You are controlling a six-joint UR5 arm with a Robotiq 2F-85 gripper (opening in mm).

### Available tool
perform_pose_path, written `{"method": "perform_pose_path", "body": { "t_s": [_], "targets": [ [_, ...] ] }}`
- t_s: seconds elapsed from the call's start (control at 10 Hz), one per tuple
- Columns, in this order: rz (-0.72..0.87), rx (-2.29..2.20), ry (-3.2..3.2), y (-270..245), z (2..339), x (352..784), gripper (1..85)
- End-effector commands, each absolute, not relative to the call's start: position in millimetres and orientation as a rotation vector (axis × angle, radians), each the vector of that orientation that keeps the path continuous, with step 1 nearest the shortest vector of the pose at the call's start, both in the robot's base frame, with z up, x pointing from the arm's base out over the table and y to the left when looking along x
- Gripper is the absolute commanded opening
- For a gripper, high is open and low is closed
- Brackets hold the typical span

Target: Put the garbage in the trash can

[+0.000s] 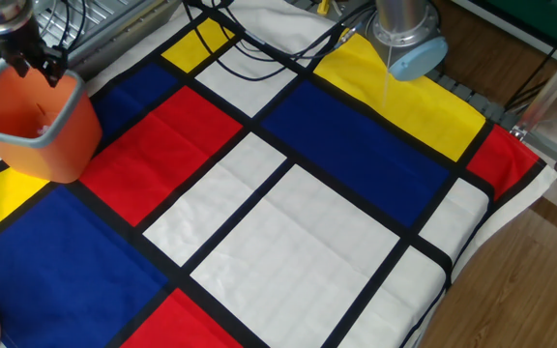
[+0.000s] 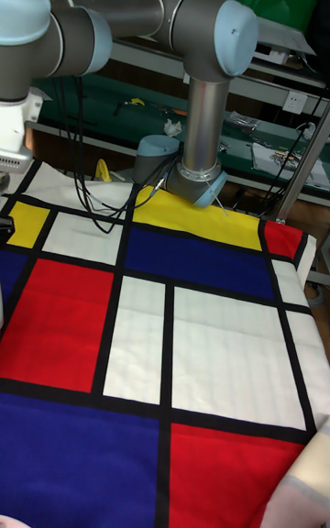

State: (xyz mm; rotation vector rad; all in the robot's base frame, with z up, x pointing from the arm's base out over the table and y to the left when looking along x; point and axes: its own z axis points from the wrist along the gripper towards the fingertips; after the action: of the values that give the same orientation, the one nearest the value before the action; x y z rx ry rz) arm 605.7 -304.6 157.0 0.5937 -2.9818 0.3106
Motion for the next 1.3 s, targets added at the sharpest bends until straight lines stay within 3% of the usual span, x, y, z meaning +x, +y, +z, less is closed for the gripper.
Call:
{"method": "perform_pose_path", "body": {
  "t_s": [0.0,0.7,1.0,1.2],
  "targets": [
    [0.305,0.525,-2.985,-303,165,598,41.7],
    [0.341,0.189,-3.009,-243,193,562,29.3],
    [0.299,0.001,-3.053,-194,180,558,11.0],
    [0.276,-0.042,-3.079,-174,170,557,8.7]
  ]
}}
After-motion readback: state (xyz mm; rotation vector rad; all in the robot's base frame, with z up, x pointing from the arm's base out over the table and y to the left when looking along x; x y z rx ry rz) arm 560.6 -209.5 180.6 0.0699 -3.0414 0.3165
